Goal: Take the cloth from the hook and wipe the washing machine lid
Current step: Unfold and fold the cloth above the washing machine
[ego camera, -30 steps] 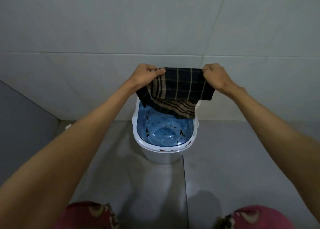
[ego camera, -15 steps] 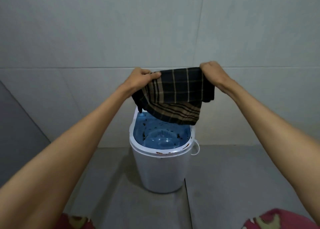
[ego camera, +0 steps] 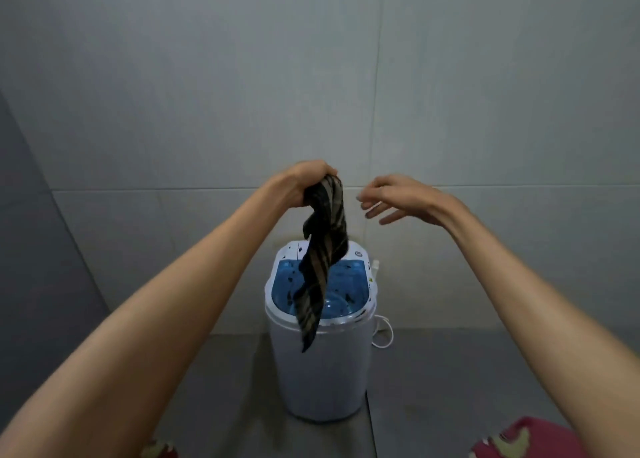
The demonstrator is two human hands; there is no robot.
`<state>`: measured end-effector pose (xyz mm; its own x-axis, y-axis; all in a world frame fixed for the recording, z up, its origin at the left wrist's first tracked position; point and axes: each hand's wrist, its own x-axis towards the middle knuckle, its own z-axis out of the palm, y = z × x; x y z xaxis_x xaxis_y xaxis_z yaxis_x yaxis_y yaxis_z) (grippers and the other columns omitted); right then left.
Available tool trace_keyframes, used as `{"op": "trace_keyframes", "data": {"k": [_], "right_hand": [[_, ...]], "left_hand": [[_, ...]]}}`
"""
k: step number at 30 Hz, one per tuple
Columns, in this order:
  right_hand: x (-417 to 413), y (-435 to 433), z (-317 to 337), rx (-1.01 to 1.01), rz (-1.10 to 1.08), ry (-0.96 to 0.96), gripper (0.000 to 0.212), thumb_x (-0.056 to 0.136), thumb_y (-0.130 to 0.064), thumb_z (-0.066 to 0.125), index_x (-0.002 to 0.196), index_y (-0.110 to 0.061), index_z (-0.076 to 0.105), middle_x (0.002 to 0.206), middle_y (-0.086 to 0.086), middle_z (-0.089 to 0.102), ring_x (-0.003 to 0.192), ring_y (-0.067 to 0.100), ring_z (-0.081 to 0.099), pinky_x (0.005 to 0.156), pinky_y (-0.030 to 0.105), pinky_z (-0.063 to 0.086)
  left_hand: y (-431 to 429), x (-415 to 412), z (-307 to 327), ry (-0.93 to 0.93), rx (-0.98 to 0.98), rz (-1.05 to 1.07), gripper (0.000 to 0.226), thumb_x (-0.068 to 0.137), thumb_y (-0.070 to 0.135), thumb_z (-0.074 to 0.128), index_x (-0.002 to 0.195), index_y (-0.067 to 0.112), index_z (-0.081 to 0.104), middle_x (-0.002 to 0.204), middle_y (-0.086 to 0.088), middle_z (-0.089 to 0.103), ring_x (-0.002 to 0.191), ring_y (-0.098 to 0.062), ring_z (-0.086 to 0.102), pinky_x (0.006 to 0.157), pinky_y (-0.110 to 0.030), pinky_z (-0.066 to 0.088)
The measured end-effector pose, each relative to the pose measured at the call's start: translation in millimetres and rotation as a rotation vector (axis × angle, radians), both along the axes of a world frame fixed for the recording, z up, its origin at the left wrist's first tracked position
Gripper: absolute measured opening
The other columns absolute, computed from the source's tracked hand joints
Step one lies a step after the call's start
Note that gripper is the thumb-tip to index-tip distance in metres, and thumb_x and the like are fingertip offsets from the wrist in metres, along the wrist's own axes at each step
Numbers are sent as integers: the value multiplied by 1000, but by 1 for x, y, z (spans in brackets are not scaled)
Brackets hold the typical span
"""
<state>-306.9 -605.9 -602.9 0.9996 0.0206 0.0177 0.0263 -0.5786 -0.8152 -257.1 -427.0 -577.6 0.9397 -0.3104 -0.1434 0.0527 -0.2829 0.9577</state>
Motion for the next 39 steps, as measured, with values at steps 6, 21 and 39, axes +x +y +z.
{"op": "trace_keyframes", "data": {"k": [6,21,39], "right_hand": [[-18,35,6,20,231,68,64,75,-29,82,130,-18,49,119,0,66,108,16,65,90,36,55],[-7,17,26,545,-68,-236,27,89,-20,68,100,4,70,77,8,75,69,19,73,62,27,60],[-12,-13,34,-69,-137,-270,14,98,-17,49,93,-12,61,80,2,59,68,8,52,58,14,42]], "left_hand": [[2,-6,-1,84,-262,104,26,102,11,37,78,2,43,73,-9,43,62,-16,46,58,-26,44],[10,-37,-11,-464,153,-201,71,65,30,86,119,9,46,112,-9,67,104,-22,64,87,-35,52],[52,4,8,-437,-18,204,28,99,31,48,92,9,63,83,-2,63,74,-14,58,72,-30,47]]}}
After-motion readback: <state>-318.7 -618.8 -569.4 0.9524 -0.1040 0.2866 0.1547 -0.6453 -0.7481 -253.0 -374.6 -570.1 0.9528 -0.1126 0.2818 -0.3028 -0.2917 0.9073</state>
